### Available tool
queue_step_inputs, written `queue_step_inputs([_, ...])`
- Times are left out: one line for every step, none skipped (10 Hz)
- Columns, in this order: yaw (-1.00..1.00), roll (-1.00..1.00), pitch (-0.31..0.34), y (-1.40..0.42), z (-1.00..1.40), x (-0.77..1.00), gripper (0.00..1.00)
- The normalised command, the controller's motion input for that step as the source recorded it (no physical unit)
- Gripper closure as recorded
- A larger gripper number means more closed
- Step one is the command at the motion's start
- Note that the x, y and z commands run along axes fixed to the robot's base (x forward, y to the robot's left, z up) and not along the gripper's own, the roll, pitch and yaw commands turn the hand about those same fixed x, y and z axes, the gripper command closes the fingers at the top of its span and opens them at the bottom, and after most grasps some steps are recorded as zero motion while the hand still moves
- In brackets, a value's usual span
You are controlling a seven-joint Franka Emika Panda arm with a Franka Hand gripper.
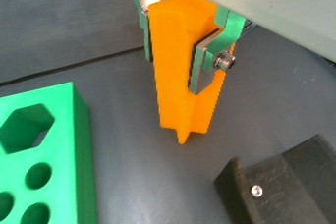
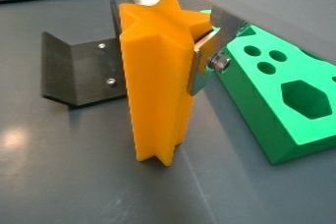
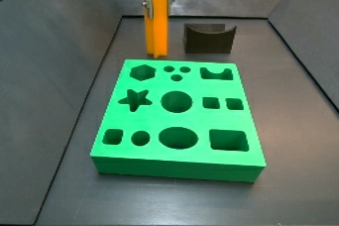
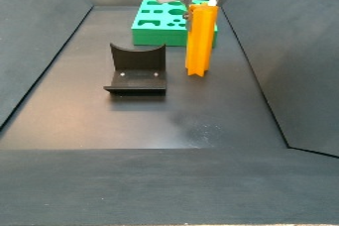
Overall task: Pick up the star object. Move up. Move to above the board. Insert the star object.
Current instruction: Move up.
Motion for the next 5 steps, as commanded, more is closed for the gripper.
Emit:
queue_step_inputs([0.02,-0.02,-0.004,-0.08,0.82,0.04,1.00])
queue_step_inputs([0.03,-0.04,0.025,-0.07,0.69,0.02,1.00])
queue_step_inputs([0.03,-0.07,0.038,-0.03,0.55,0.01,1.00])
queue_step_inputs([0.03,-0.08,0.048,-0.02,0.41,0.01,1.00])
queue_step_inputs([0.02,-0.10,0.058,-0.02,0.27,0.01,1.00])
